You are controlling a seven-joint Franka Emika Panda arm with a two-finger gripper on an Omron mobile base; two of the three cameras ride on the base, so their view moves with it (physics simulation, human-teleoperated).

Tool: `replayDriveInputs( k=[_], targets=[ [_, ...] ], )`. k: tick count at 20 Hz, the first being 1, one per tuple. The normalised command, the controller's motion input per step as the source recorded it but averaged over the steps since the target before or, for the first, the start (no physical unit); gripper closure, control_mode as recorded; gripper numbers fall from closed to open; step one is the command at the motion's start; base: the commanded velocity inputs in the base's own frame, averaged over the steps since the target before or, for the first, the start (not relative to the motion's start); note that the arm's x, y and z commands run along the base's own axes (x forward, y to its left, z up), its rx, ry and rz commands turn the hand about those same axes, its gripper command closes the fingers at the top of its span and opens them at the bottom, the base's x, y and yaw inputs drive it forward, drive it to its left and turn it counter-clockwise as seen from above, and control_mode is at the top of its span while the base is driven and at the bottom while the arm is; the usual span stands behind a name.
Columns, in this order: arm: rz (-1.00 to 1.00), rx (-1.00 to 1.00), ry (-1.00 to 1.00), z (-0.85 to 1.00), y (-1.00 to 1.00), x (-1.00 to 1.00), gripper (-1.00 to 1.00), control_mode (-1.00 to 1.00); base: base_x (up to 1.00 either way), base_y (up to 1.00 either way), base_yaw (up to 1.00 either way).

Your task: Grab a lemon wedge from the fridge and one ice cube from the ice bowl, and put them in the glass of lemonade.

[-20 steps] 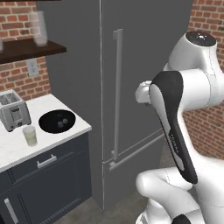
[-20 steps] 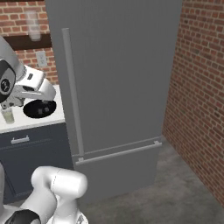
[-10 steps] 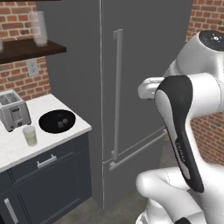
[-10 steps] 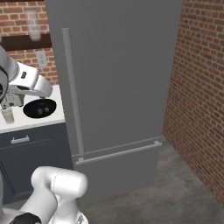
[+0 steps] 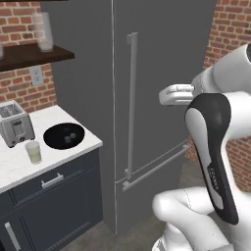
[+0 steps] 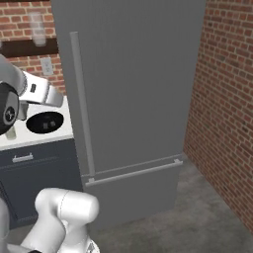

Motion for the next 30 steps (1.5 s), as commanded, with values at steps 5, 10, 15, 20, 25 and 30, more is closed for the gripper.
replayDriveInputs(
  k=[5, 10, 15, 20, 25, 30],
  targets=[
    [0.1, 0.0, 0.02, 0.0, -0.08, 0.34, -1.0, -1.0, 0.0, 0.0, 0.0],
    [0.1, 0.0, 0.07, 0.0, -0.25, 0.4, -1.0, -1.0, 0.0, 0.0, 0.0],
    [0.09, 0.0, 0.02, -0.06, -0.14, 0.24, -1.0, -1.0, 0.0, 0.0, 0.0],
    [0.1, -0.01, 0.06, -0.18, 0.13, 0.34, -1.0, -1.0, 0.0, 0.0, 0.0],
    [0.0, -0.07, 0.1, -0.01, 0.79, 0.71, -1.0, -1.0, 0.0, 0.0, 0.0],
    [0.0, 0.0, 0.0, -0.07, 0.04, 0.48, -1.0, -1.0, 0.0, 0.0, 0.0]
  ],
)
